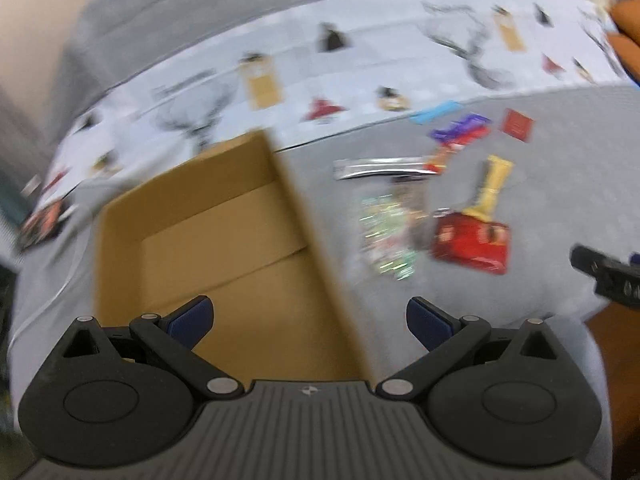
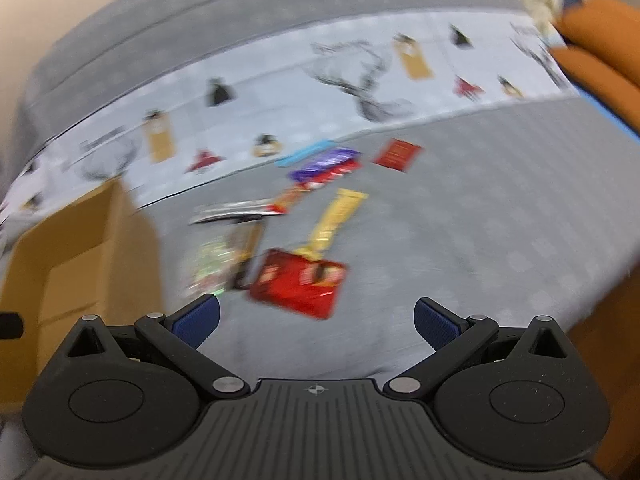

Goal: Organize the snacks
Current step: 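Grasp the candy bag with the left tool while the right tool grasps the red coffee pouch, then carry the candy bag and coffee pouch over the cardboard box with both tools, then open both tools to drop the candy bag and coffee pouch into the box, then move both tools back toward the remaining snacks on the bed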

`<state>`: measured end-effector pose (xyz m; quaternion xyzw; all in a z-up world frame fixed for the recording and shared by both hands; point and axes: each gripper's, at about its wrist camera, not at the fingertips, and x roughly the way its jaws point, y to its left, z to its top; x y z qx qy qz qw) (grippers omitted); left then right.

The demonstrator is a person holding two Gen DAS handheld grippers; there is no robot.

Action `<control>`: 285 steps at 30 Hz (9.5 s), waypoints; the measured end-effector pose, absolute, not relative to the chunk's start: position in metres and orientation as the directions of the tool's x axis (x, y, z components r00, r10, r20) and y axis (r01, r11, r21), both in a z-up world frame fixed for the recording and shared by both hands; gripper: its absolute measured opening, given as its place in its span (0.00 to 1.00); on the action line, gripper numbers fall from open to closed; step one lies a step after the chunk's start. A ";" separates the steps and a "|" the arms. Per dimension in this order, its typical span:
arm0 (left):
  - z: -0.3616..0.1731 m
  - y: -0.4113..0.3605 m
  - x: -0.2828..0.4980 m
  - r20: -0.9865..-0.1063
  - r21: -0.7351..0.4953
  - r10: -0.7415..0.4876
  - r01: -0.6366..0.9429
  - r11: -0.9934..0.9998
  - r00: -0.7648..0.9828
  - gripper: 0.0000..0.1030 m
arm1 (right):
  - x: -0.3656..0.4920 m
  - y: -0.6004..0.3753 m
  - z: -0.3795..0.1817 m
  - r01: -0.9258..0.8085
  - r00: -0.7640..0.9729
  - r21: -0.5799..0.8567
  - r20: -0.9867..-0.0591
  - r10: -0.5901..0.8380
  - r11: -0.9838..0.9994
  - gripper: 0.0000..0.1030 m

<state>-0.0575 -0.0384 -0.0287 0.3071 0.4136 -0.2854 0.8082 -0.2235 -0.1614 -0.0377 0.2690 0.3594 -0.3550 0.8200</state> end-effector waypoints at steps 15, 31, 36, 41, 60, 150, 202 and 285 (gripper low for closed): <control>-0.203 -0.192 0.024 -0.969 0.190 -0.025 0.803 0.565 0.247 1.00 | -0.200 -0.288 -0.119 0.855 0.408 0.229 -0.852 -0.329 0.466 1.00; -0.220 -0.168 0.054 -0.987 0.131 -0.013 0.840 0.527 0.162 0.99 | -0.101 -0.252 -0.193 0.302 0.313 0.022 -0.947 -0.077 0.953 1.00; -0.231 -0.179 0.059 -0.987 0.148 0.025 0.842 0.519 0.158 0.99 | -0.067 -0.255 -0.196 0.204 0.363 0.024 -0.930 -0.053 0.979 1.00; -0.246 -0.182 0.063 -0.988 0.152 0.059 0.853 0.499 0.142 0.99 | -0.071 -0.254 -0.198 0.215 0.438 0.024 -0.896 -0.074 0.976 0.94; -0.146 -0.137 0.055 -0.972 0.015 -0.160 0.727 0.686 0.172 0.12 | -0.190 -0.289 -0.150 0.728 0.494 0.265 -0.842 -0.216 0.633 0.50; 0.057 0.205 -0.040 -0.726 -0.088 -0.378 0.468 0.879 0.574 0.06 | -0.165 0.006 0.051 0.278 0.792 0.323 -0.611 -0.025 0.904 0.51; -0.012 0.185 0.041 -0.819 -0.087 -0.326 0.459 0.884 0.472 0.06 | -0.064 0.013 0.006 0.300 0.671 0.287 -0.741 0.013 0.910 0.51; 0.001 0.230 -0.117 -0.729 0.114 -0.192 0.393 0.912 0.657 0.99 | -0.204 0.086 0.061 0.305 0.796 0.164 -0.584 -0.157 0.938 1.00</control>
